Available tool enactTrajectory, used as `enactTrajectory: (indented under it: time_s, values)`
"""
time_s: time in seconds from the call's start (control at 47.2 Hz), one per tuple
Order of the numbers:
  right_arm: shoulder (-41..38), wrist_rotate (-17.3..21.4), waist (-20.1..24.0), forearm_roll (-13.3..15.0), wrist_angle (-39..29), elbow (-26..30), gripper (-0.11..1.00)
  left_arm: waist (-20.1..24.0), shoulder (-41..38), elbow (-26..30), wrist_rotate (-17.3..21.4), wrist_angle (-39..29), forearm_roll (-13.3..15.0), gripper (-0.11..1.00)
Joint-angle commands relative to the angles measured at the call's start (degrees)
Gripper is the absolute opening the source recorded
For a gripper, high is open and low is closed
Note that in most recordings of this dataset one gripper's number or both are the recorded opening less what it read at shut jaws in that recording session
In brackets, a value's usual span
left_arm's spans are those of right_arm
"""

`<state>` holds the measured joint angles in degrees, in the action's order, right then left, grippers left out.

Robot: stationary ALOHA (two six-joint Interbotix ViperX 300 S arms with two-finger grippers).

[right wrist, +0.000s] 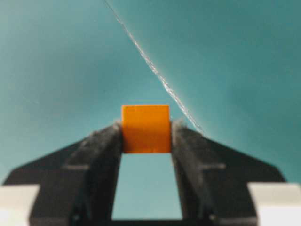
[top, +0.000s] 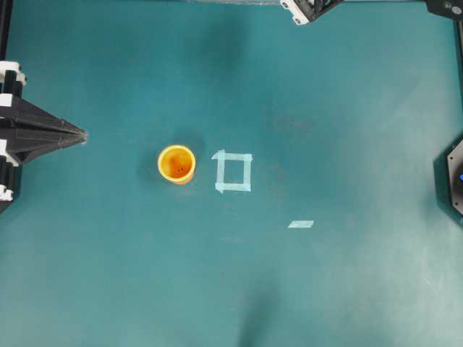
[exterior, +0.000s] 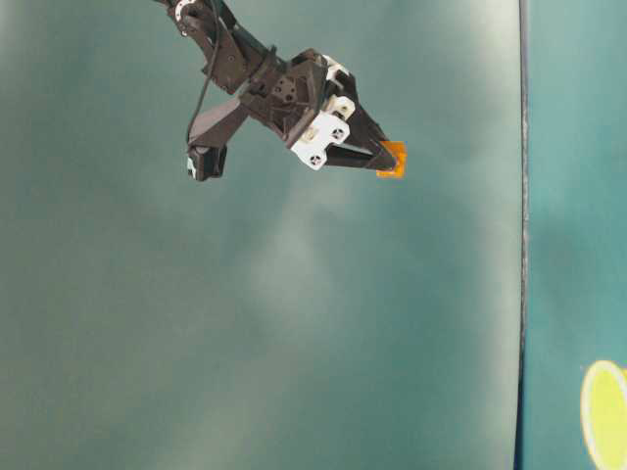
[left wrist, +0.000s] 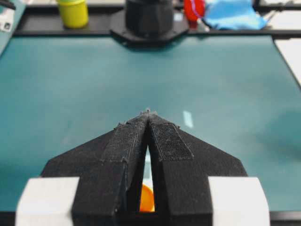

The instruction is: Move the block backward with right arm.

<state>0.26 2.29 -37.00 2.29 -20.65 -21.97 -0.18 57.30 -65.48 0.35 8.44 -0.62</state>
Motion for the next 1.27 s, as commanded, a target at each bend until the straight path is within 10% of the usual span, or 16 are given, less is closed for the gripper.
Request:
enactTrajectory:
  time_s: [0.0, 1.249]
  values:
    - [0.8, 0.0, -0.3, 0.0, 0.3, 1.2, 0.41, 0.0, -0.2, 1.8, 0.1, 0.3, -0.1, 0.0]
    - [0.8, -0.1, -0.3, 0.1, -0.5, 1.1, 0.41, 0.1, -0.2, 1.8, 0.1, 0.3, -0.1, 0.0]
